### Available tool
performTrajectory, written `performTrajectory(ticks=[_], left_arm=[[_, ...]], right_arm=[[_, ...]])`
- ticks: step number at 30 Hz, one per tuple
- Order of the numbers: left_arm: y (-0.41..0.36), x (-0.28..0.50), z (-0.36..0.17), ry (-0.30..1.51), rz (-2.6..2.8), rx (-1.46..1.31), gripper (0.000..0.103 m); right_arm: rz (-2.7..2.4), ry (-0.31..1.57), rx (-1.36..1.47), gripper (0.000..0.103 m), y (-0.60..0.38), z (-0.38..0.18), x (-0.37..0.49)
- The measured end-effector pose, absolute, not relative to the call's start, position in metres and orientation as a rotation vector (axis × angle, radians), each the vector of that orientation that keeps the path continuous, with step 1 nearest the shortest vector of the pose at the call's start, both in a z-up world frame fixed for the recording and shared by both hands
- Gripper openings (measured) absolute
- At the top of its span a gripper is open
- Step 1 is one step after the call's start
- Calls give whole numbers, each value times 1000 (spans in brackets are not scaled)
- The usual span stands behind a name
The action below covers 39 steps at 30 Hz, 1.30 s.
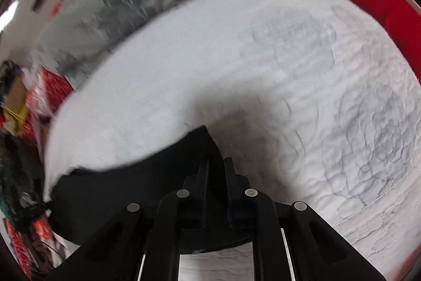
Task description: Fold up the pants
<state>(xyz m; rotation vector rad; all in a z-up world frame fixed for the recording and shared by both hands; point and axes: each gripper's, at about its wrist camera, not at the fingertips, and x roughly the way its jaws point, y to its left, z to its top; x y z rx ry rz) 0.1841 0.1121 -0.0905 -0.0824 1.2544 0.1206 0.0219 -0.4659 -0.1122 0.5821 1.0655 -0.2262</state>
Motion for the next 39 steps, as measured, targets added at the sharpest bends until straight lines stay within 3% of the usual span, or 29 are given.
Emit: performTrajectory(ticks=[4, 6, 9, 12, 13, 15, 17, 26, 33, 39], left_arm=[[137, 178, -95, 1350, 179, -215, 15], [152, 161, -87, 1337, 191, -355, 15], [141, 135, -71, 1308, 135, -445, 18], [94, 111, -57, 1308, 38, -463, 34], [77, 108, -55, 1317, 1, -470, 50], [27, 95, -56, 1361, -98, -484, 58], [-17, 88, -62, 1426, -193, -505, 58], [-202, 47, -102, 1691, -379, -674, 58], [-235, 18, -135, 1763, -285, -1007, 58], [-246, 20, -145, 1734, -207, -1091, 58]], right_arm=[[-207, 1046, 666, 20, -474, -108, 13], [-199, 1029, 700, 21, -481, -102, 3], [-188, 1011, 748, 31, -497, -96, -13], [-183, 1021, 769, 32, -509, -94, -22], [-175, 1019, 774, 32, -511, -94, -23], [-148, 1010, 793, 33, -516, -93, -26], [-121, 1013, 809, 39, -519, -93, -30], [-8, 1053, 813, 46, -533, -84, -21], [81, 1105, 862, 51, -544, -92, 0], [175, 1166, 924, 51, -544, -112, 31]])
